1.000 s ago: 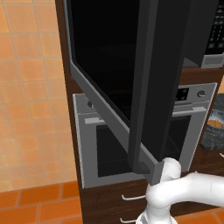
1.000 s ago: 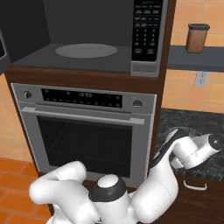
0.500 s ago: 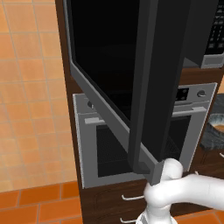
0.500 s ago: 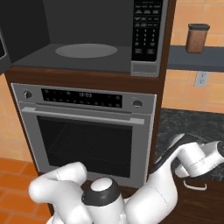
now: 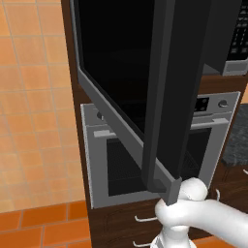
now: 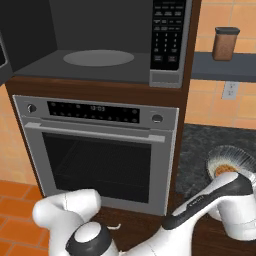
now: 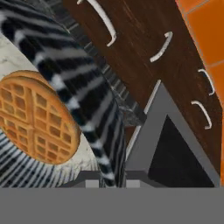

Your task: Open the microwave, place the bowl with waffle inside the microwave, then close the microwave door and turn it on.

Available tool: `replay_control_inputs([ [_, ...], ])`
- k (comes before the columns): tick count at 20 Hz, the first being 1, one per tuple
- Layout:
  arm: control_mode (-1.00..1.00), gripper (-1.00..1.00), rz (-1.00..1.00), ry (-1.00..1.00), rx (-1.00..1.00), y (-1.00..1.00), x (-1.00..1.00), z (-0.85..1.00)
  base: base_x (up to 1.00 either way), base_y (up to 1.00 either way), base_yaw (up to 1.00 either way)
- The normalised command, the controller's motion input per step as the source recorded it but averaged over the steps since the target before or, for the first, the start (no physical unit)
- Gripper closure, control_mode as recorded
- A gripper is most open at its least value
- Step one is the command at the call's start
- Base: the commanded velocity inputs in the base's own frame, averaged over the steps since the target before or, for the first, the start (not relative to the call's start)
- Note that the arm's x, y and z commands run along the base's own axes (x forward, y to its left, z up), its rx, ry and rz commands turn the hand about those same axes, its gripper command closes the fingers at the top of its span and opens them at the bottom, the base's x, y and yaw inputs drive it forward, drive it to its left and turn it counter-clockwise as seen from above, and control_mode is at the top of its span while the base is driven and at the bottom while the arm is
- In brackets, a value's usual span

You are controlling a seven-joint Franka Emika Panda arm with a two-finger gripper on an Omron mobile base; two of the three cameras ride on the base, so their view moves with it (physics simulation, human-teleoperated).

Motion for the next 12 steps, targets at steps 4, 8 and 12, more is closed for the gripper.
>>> replay_control_inputs([
  [4,-1.00,1.00,0.15,-0.58,0.00,1.00,-0.68,0.95,0.00,0.00,0.00],
  [8,-1.00,1.00,0.27,-0.36,-0.01,1.00,-0.43,0.94,0.00,0.00,0.00],
  [12,-1.00,1.00,0.43,-0.15,-0.04,1.00,-0.05,0.57,0.00,0.00,0.00],
])
